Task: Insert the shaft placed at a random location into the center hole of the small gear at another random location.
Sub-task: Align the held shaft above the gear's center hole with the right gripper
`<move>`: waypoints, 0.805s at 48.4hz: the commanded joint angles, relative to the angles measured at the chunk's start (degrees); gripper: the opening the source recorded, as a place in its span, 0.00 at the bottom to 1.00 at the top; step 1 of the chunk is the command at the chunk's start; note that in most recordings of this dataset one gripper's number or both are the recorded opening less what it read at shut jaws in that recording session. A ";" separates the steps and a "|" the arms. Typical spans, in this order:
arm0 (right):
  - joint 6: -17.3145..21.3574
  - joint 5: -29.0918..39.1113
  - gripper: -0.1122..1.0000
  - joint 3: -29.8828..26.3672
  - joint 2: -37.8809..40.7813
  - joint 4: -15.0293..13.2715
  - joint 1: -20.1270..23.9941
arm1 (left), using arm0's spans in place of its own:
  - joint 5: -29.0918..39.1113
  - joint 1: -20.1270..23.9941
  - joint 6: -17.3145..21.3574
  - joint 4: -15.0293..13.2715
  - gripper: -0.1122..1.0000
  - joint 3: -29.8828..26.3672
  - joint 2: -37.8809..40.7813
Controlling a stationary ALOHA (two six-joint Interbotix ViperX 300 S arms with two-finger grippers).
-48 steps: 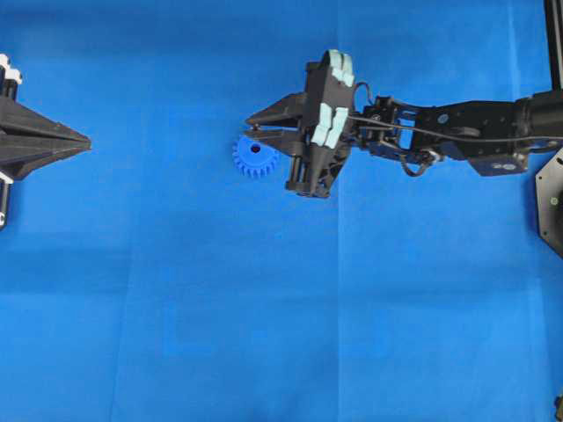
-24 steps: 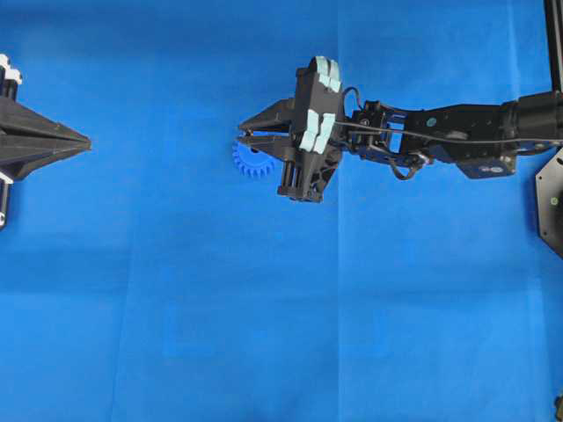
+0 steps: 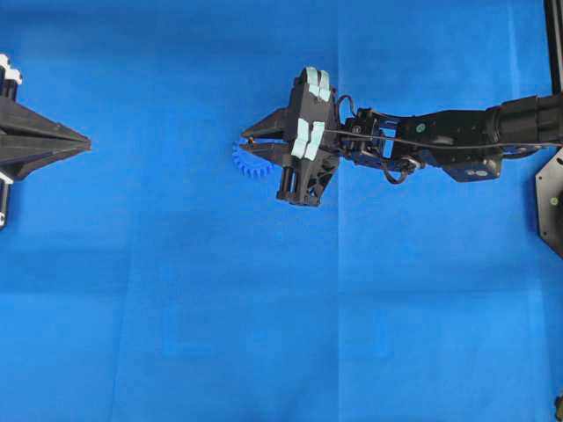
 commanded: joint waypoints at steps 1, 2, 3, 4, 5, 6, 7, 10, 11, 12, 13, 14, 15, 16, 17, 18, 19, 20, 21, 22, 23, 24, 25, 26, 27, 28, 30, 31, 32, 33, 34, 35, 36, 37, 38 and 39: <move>0.09 -0.44 0.12 -0.70 -0.70 0.09 0.09 | -0.26 0.18 0.00 0.00 0.10 -0.62 0.18; 0.09 -0.44 0.12 -0.70 -0.70 0.09 0.09 | -0.26 0.18 0.00 0.09 0.10 -0.53 0.18; 0.09 -0.44 0.12 -0.70 -0.70 0.09 0.09 | -0.26 0.18 0.00 0.00 0.10 -0.53 0.18; 0.09 -0.44 0.12 -0.70 -0.70 0.09 0.09 | -0.26 0.18 0.00 0.00 0.10 -0.53 0.18; 0.09 -0.44 0.12 -0.70 -0.70 0.09 0.09 | -0.26 0.18 0.00 0.00 0.10 -0.53 0.18; 0.09 -0.44 0.12 -0.70 -0.70 0.09 0.09 | -0.26 0.26 0.00 0.00 0.10 -0.53 0.18; 0.09 -0.44 0.12 -0.70 -0.70 0.09 0.09 | -0.26 0.18 0.00 0.00 0.10 -0.53 0.18; 0.09 -0.35 0.12 -0.70 -0.97 0.09 -0.09 | -0.26 0.18 0.00 0.00 0.10 -0.53 0.18; 0.09 -0.18 0.12 -0.70 -1.14 0.09 -0.09 | -0.26 0.18 0.00 0.00 0.10 -0.53 0.18; 0.00 -0.18 0.12 -0.70 -1.41 0.09 -0.09 | -0.26 0.18 0.00 0.00 0.10 -0.53 0.18; 0.00 -0.18 0.12 -0.70 -1.67 0.09 -0.18 | -0.26 0.26 0.00 0.00 0.10 -0.53 0.18; -0.09 -0.18 0.12 -0.70 -2.02 0.00 -0.26 | -0.26 0.18 0.00 0.09 0.10 -0.53 0.18; -0.09 -0.18 0.12 -0.70 -2.37 -0.09 -0.26 | -0.26 0.26 0.00 0.00 0.10 -0.53 0.18; -0.18 -0.09 0.12 -0.70 -2.64 -0.09 -0.26 | -0.26 0.18 0.00 0.00 0.10 -0.53 0.18; -0.26 -0.09 0.12 -0.62 -2.99 -0.09 -0.26 | -0.26 0.18 0.00 0.00 0.10 -0.53 0.18; -0.35 0.00 0.12 -0.62 -3.34 -0.18 -0.35 | -0.26 0.18 0.00 0.00 0.10 -0.53 0.18; -0.35 0.09 0.12 -0.62 -3.78 -0.18 -0.35 | -0.26 0.18 0.00 0.00 0.10 -0.53 0.18; -0.44 0.26 0.12 -0.62 -4.04 -0.26 -0.35 | -0.26 0.18 0.00 0.00 0.10 -0.53 0.18; -0.53 0.44 0.12 -0.62 -4.48 -0.35 -0.44 | -0.26 0.18 0.00 0.00 0.10 -0.53 0.18; -0.53 0.62 0.12 -0.62 -4.92 -0.53 -0.44 | -0.26 0.18 0.00 0.00 0.10 -0.53 0.18; -0.62 0.88 0.12 -0.62 -5.27 -0.62 -0.53 | -0.26 0.18 0.00 0.00 0.10 -0.53 0.18; -0.70 1.14 0.12 -0.62 -5.62 -0.70 -0.53 | -0.26 0.18 0.00 0.00 0.10 -0.62 0.18; -0.97 1.41 0.12 -0.62 -5.89 -0.70 -0.44 | -0.26 0.18 0.00 0.00 0.10 -0.53 0.18; -1.32 1.85 0.12 -0.62 -6.42 -0.70 -0.53 | -0.26 0.18 0.00 0.00 0.10 -0.53 0.18; -1.58 2.02 0.12 -0.62 -6.77 -0.70 -0.53 | -0.26 0.18 0.00 0.00 0.10 -0.53 0.18; -1.85 2.29 0.12 -0.62 -6.94 -0.79 -0.53 | -0.26 0.18 0.00 0.09 0.10 -0.53 0.18; -2.37 2.55 0.12 -0.62 -7.38 -0.70 -0.53 | -0.26 0.18 0.00 0.00 0.10 -0.53 0.18; -2.55 2.64 0.12 -0.62 -7.47 -0.70 -0.53 | -0.26 0.18 0.00 0.00 0.10 -0.53 0.18; -2.55 2.64 0.12 -0.62 -7.47 -0.70 -0.53 | -0.26 0.18 0.00 0.00 0.10 -0.62 0.18; -2.64 2.72 0.12 -0.62 -7.47 -0.70 -0.53 | -0.26 0.18 0.00 0.00 0.10 -0.53 0.18; -2.64 2.64 0.12 -0.62 -7.38 -0.70 -0.53 | -0.26 0.18 0.00 0.00 0.10 -0.53 0.18; -2.64 2.64 0.12 -0.62 -7.38 -0.70 -0.53 | -0.26 0.18 0.00 0.00 0.10 -0.53 0.18; -2.64 2.64 0.12 -0.62 -7.29 -0.70 -0.53 | -0.26 0.18 0.00 0.00 0.10 -0.53 0.18; -2.64 2.64 0.12 -0.62 -7.21 -0.70 -0.53 | -0.26 0.18 0.00 0.00 0.10 -0.53 0.18; -2.64 2.55 0.12 -0.62 -7.12 -0.62 -0.53 | -0.26 0.18 0.00 0.00 0.10 -0.53 0.18; -2.64 2.55 0.12 -0.62 -7.03 -0.62 -0.53 | -0.26 0.18 0.00 0.00 0.10 -0.53 0.18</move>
